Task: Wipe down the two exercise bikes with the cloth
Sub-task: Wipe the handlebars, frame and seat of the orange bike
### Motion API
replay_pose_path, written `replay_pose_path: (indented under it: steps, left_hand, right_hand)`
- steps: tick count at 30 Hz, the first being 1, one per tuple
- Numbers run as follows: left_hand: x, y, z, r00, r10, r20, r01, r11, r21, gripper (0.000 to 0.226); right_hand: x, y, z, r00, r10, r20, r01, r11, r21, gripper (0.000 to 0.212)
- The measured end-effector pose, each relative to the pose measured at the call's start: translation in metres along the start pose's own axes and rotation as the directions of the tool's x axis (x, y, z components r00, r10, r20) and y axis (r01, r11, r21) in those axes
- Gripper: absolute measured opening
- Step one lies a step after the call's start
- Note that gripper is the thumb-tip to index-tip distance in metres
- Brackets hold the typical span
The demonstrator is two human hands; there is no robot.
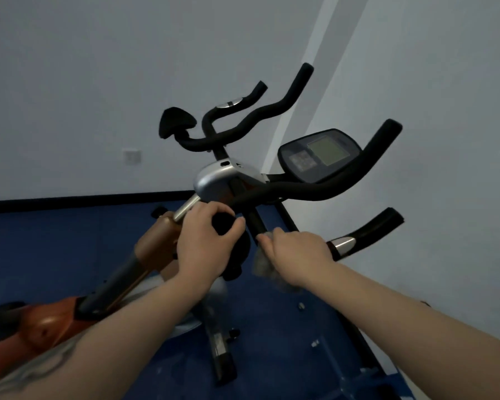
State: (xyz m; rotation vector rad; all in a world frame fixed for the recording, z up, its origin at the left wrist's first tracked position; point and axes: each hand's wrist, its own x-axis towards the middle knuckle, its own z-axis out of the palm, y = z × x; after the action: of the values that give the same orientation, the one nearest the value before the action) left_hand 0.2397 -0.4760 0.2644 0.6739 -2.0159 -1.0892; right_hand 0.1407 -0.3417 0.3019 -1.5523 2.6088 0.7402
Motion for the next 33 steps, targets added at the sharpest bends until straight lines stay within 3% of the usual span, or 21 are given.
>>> replay_pose_path:
  steps: [2, 6, 9, 11, 13, 16, 20, 22, 26, 30, 33]
  left_hand:
    - [0.000, 0.001, 0.001, 1.000, -0.004, 0.008, 0.004, 1.000, 0.001, 0.014]
    - [0.000, 0.000, 0.000, 1.000, -0.006, 0.016, 0.006, 1.000, -0.014, 0.013]
    - [0.000, 0.000, -0.001, 1.000, 0.005, 0.022, -0.005, 1.000, -0.012, 0.014]
    - [0.000, 0.000, -0.003, 0.999, 0.011, 0.037, -0.010, 1.000, -0.020, 0.014]
    - [0.000, 0.000, -0.004, 0.999, 0.010, 0.050, -0.009, 1.000, -0.028, 0.014]
    - [0.000, 0.000, -0.004, 0.998, 0.009, 0.057, -0.008, 1.000, -0.023, 0.014]
    - [0.000, -0.001, -0.004, 0.998, 0.027, 0.059, -0.026, 1.000, -0.011, 0.015]
    - [0.002, -0.003, -0.003, 0.998, 0.042, 0.052, -0.041, 0.999, -0.004, 0.014]
    - [0.003, -0.006, -0.001, 0.998, 0.057, 0.031, -0.057, 0.998, -0.010, 0.013]
    - [0.004, -0.007, -0.001, 0.997, 0.072, 0.022, -0.072, 0.997, 0.012, 0.015]
    - [0.004, -0.009, 0.001, 0.998, 0.055, 0.023, -0.055, 0.998, 0.020, 0.016]
  right_hand:
    - [0.011, 0.003, -0.003, 0.996, 0.019, 0.089, -0.023, 0.999, 0.047, 0.061]
    - [0.050, 0.008, -0.009, 0.992, 0.052, 0.113, -0.082, 0.955, 0.285, 0.056]
    - [0.066, 0.009, -0.016, 0.978, 0.128, 0.162, -0.199, 0.792, 0.577, 0.048]
    - [0.059, 0.007, -0.017, 0.978, 0.137, 0.155, -0.206, 0.727, 0.655, 0.045]
    - [0.043, 0.002, -0.014, 0.977, 0.173, 0.124, -0.213, 0.770, 0.601, 0.043]
    - [0.011, -0.003, -0.005, 0.977, 0.212, 0.028, -0.206, 0.899, 0.385, 0.049]
    - [-0.034, 0.020, 0.003, 0.984, -0.027, -0.176, 0.041, 0.996, 0.079, 0.055]
    - [-0.049, 0.041, 0.002, 0.960, -0.158, -0.230, 0.140, 0.986, -0.093, 0.060]
    - [-0.063, 0.087, -0.003, 0.927, -0.306, -0.217, 0.250, 0.936, -0.248, 0.064]
    - [-0.080, 0.143, -0.015, 0.962, -0.239, -0.132, 0.171, 0.904, -0.391, 0.063]
    - [-0.080, 0.142, -0.014, 0.974, -0.185, -0.128, 0.126, 0.921, -0.368, 0.064]
